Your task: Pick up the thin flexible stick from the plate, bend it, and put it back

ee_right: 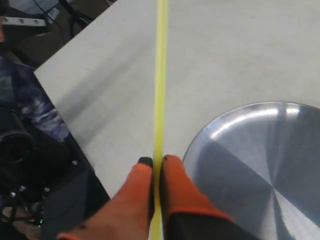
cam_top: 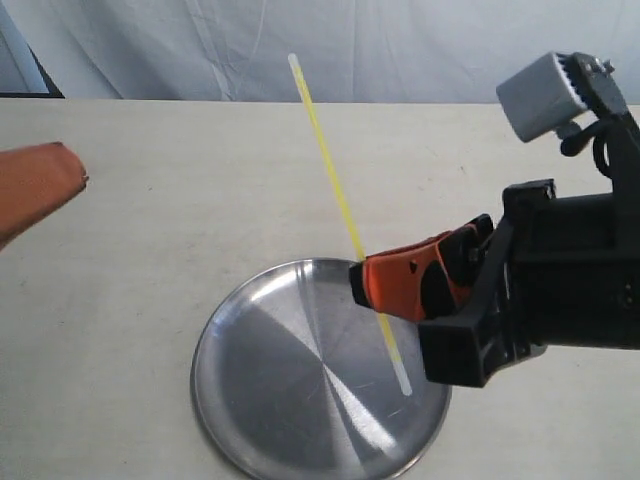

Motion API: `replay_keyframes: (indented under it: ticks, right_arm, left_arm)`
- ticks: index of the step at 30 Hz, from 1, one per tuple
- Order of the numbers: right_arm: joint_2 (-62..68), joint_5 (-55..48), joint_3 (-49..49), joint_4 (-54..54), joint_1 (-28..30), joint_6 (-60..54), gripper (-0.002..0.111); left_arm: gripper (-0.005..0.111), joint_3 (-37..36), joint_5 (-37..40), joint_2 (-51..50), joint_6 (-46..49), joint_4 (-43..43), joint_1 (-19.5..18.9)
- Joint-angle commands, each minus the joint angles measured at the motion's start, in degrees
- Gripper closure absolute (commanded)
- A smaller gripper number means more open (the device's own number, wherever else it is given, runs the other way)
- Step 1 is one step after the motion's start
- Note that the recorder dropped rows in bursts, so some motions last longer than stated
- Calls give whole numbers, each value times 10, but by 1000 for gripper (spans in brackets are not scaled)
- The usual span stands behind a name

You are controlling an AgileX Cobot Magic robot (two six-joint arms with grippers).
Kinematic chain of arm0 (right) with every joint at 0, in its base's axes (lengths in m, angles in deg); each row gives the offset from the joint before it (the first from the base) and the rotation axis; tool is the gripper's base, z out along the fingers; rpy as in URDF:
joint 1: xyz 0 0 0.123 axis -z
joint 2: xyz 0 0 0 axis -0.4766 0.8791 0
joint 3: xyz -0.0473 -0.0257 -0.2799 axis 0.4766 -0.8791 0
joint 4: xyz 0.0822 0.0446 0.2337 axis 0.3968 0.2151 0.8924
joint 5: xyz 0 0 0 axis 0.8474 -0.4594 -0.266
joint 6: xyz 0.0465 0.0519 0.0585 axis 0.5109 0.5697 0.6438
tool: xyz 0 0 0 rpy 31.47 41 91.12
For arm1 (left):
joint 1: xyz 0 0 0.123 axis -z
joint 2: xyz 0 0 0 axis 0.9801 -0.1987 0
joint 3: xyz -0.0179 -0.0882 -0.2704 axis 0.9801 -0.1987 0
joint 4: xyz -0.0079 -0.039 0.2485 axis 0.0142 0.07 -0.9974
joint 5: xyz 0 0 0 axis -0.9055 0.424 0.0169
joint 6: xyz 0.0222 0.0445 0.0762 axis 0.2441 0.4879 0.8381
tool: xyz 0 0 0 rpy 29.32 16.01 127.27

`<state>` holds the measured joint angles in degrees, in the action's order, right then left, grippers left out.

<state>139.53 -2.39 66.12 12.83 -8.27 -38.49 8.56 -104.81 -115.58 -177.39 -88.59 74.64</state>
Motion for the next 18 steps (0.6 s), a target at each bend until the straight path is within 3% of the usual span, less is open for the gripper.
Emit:
replay_keyframes:
  ticks: [1, 6, 12, 18]
  right_arm:
    - [4, 2, -2, 68, 1, -62, 109]
    - [30, 1, -2, 99, -3, -91, 109]
    - [79, 20, 5, 198, -45, -174, 109]
    - [140, 61, 48, 200, -90, -187, 109]
  left_arm:
    - [83, 6, -22, -49, 2, 95, 2]
    - [58, 6, -22, -78, 1, 76, 2]
    - [57, 6, -22, -92, -2, 55, 12]
    - [57, 6, -22, -92, -2, 6, 43]
